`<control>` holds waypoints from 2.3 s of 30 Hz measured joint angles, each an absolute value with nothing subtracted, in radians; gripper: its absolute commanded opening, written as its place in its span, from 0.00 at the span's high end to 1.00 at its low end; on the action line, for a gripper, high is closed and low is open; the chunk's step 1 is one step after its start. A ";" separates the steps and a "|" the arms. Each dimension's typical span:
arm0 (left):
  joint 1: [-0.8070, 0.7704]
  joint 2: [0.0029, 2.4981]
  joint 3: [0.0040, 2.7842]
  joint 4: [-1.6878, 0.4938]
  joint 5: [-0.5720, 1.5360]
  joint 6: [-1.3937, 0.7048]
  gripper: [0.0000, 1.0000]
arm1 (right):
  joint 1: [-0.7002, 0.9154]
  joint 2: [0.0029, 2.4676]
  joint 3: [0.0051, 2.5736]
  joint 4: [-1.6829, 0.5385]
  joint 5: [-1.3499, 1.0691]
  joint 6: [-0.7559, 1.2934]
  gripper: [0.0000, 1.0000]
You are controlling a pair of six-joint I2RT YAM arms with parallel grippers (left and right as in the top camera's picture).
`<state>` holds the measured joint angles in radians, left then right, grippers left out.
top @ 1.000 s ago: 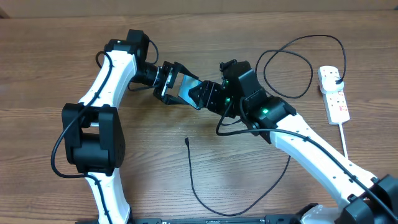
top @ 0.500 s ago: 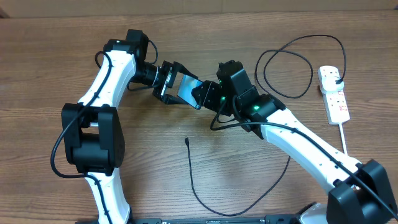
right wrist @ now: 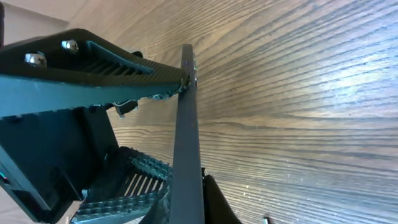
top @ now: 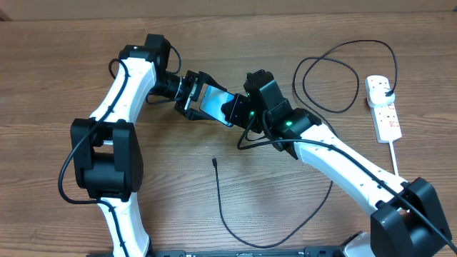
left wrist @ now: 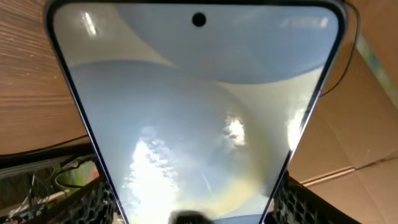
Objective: Plug charger to phone and switch on socket
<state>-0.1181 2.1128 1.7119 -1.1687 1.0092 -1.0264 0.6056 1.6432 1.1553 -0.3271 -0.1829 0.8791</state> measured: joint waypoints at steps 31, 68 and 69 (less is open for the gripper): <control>-0.118 2.113 1.724 -0.743 1.357 -0.578 0.40 | 0.324 1.573 1.156 -0.173 -0.283 1.421 0.96; -0.184 2.113 1.729 -0.384 1.274 -1.394 0.70 | 0.506 1.568 1.156 -0.055 -0.004 1.751 0.96; -0.185 2.113 1.729 -0.374 1.268 -1.406 0.71 | 0.509 1.568 1.156 -0.054 -0.003 1.753 0.96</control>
<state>-0.1848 2.1128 1.7290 -0.3737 1.2678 -1.4055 0.5095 1.5681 1.1561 -0.0536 -0.0029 1.7535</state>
